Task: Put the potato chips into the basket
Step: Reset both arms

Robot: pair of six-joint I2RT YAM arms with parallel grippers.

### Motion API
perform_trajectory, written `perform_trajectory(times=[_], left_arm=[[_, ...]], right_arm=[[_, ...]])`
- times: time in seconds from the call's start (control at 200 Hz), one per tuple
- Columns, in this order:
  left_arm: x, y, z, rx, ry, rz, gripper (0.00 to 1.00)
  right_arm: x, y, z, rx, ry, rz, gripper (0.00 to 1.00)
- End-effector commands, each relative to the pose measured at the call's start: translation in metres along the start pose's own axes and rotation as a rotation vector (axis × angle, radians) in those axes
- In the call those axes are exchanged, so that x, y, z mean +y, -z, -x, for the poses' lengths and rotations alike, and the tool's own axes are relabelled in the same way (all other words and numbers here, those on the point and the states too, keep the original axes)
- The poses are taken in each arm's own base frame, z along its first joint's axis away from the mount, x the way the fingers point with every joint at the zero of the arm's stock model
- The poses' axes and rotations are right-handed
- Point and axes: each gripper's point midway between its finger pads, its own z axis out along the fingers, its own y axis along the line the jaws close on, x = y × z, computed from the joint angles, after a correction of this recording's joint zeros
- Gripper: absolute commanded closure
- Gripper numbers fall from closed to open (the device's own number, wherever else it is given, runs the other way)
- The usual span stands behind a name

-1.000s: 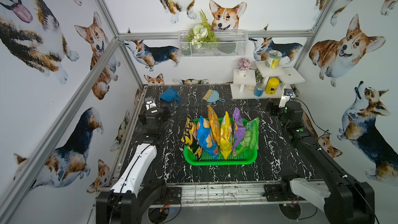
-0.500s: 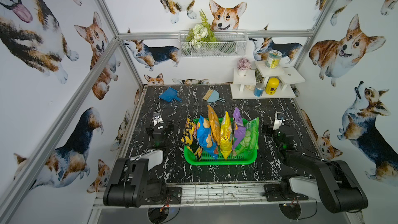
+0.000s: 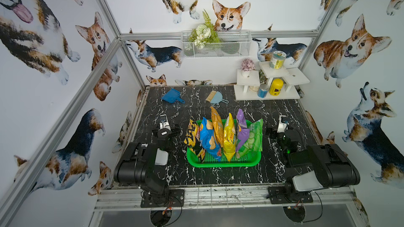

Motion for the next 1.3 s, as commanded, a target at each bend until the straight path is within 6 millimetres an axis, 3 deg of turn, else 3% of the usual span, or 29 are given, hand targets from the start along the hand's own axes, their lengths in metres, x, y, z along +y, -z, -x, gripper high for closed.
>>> perform_trajectory(times=[0.0, 1.296], left_arm=[[-0.004, -0.0012, 0.0136, -0.053, 0.002, -0.02, 0.0], [-0.0088, -0.0018, 0.013, -0.045, -0.015, -0.037, 0.0]], right_arm=[[0.0027, 0.0008, 0.0201, -0.087, -0.021, 0.019, 0.0], [0.0023, 0.0012, 0.02, -0.081, -0.024, 0.017, 0.0]])
